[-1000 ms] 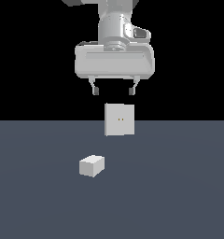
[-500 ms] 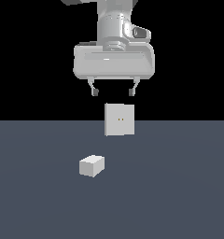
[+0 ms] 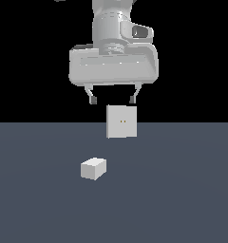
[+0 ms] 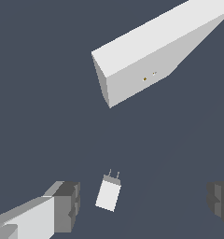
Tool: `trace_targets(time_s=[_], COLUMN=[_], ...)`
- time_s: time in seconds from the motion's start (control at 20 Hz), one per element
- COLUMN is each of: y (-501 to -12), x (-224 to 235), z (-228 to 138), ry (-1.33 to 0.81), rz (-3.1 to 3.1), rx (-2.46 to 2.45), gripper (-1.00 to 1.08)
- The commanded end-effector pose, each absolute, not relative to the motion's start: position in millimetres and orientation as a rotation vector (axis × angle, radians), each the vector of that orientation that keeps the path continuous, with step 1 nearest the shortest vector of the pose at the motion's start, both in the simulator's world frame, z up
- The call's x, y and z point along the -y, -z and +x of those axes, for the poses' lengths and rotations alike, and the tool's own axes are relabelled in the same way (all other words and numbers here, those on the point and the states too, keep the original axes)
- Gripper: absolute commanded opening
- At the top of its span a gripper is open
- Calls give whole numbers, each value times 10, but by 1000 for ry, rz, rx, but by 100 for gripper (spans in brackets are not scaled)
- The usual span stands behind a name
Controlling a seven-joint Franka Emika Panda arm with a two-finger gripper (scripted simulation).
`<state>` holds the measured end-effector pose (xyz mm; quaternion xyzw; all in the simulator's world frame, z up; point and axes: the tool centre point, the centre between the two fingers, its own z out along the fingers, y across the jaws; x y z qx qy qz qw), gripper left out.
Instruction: Plug the charger into the wall socket.
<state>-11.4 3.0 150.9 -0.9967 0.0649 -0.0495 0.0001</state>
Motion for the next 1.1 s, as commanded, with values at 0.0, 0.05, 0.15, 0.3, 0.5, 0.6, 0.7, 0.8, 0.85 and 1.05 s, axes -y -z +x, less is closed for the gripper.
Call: trace_targets(time_s=[0.0, 0.05, 0.15, 0.3, 0.5, 0.6, 0.7, 0.8, 0.85, 1.05], y=[-1438, -1407, -1342, -1240, -1107, -1045, -984, -926, -899, -804], x=[-59, -71, -97, -138, -192, -217, -242, -264, -275, -310], z=[-186, -215, -272, -355, -450, -490, -526, -559, -573, -618], ry=[191, 207, 239, 287, 348, 376, 403, 428, 440, 482], rz=[-3131, -3131, -3131, -3128, -3123, -3120, -3117, -3114, -3112, -3107], rx=[-246, -264, -302, -359, -431, -464, -496, -526, -540, -590], gripper=[100, 100, 100, 100, 100, 100, 100, 100, 100, 100])
